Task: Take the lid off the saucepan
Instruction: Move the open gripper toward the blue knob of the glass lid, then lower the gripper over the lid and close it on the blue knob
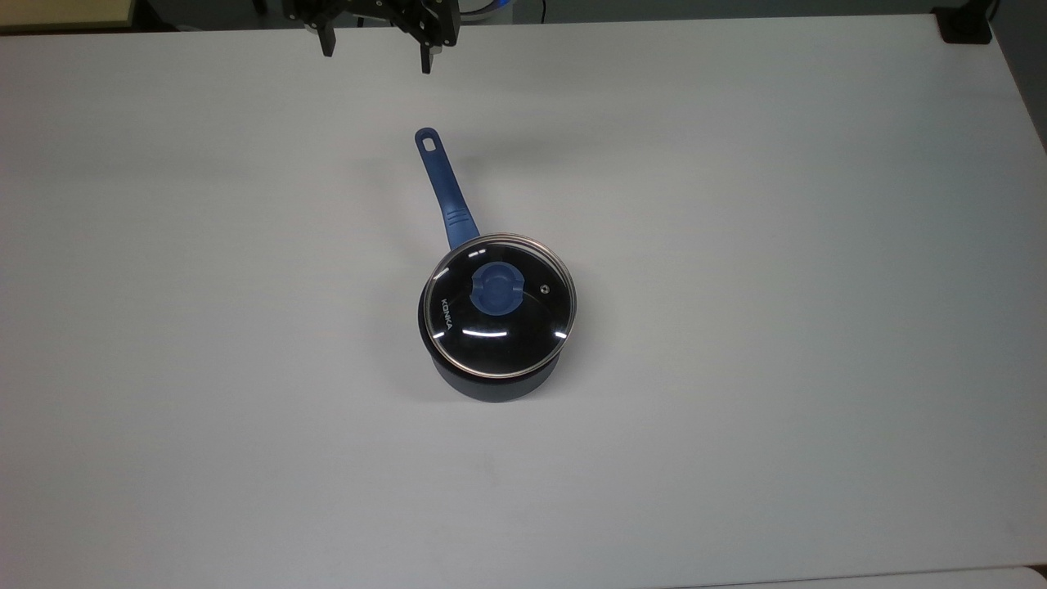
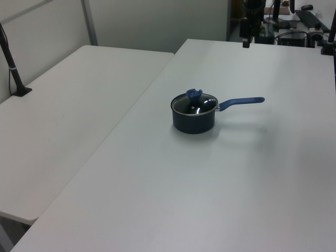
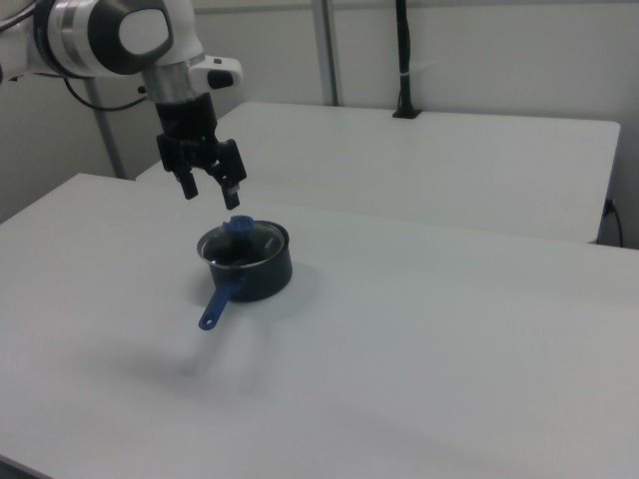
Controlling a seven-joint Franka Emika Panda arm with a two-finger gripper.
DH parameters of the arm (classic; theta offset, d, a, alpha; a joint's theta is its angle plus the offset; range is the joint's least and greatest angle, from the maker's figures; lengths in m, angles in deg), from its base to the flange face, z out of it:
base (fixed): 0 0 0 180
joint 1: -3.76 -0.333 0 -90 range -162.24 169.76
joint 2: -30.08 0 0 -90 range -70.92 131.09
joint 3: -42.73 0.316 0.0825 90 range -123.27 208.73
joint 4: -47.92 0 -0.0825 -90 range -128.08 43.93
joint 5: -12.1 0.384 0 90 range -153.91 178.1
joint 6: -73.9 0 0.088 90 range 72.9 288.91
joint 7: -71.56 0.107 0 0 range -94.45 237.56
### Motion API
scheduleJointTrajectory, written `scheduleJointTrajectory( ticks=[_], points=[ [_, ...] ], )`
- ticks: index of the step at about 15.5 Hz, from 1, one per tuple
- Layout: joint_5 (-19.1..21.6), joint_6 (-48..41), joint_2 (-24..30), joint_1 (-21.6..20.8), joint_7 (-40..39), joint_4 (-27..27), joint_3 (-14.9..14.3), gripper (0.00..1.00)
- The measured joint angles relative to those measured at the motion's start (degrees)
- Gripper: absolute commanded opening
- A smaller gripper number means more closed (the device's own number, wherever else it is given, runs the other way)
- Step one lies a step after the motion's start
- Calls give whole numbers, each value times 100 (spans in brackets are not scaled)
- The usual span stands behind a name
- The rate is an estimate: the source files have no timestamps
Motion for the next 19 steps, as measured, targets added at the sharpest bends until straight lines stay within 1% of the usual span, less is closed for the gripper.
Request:
scheduleJointTrajectory(
  ticks=[13,17,19],
  points=[
    [0,42,-15,25,-90,0,-3,100],
    [32,461,-241,5,-188,-3,14,100],
    [257,776,-443,-10,-188,22,56,100]
  ],
)
